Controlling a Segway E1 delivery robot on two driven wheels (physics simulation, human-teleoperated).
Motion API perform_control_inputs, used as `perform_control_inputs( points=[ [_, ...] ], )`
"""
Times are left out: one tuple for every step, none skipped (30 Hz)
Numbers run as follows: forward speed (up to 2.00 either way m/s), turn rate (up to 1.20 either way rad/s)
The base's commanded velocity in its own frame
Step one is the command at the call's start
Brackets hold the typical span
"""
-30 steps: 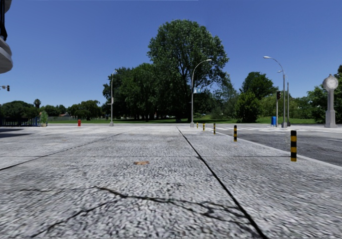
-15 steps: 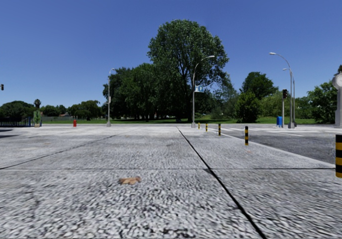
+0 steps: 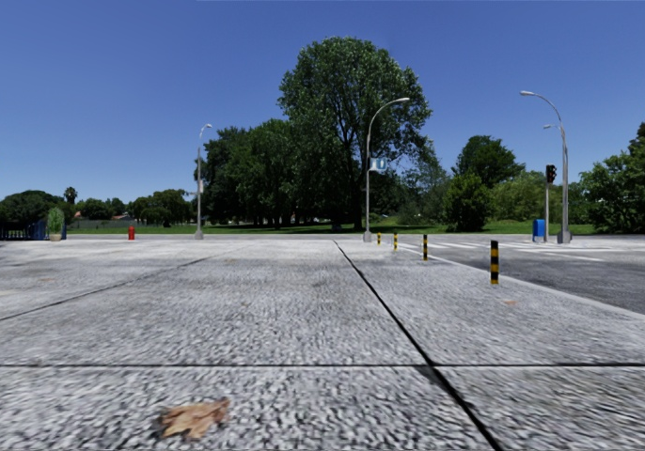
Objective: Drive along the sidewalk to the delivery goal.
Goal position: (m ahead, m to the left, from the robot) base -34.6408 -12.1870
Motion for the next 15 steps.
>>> perform_control_inputs(
  points=[
    [2.0, 0.0],
    [2.0, 0.0],
    [2.0, 0.0],
    [2.0, 0.0],
    [2.0, 0.0],
    [2.0, 0.0],
    [2.0, 0.0],
    [2.0, 0.0],
    [2.0, 0.0],
    [2.0, 0.0],
    [2.0, 0.0],
    [2.0, 0.0],
    [2.0, 0.0],
    [2.0, 0.0],
    [2.0, 0.0]
  ],
)
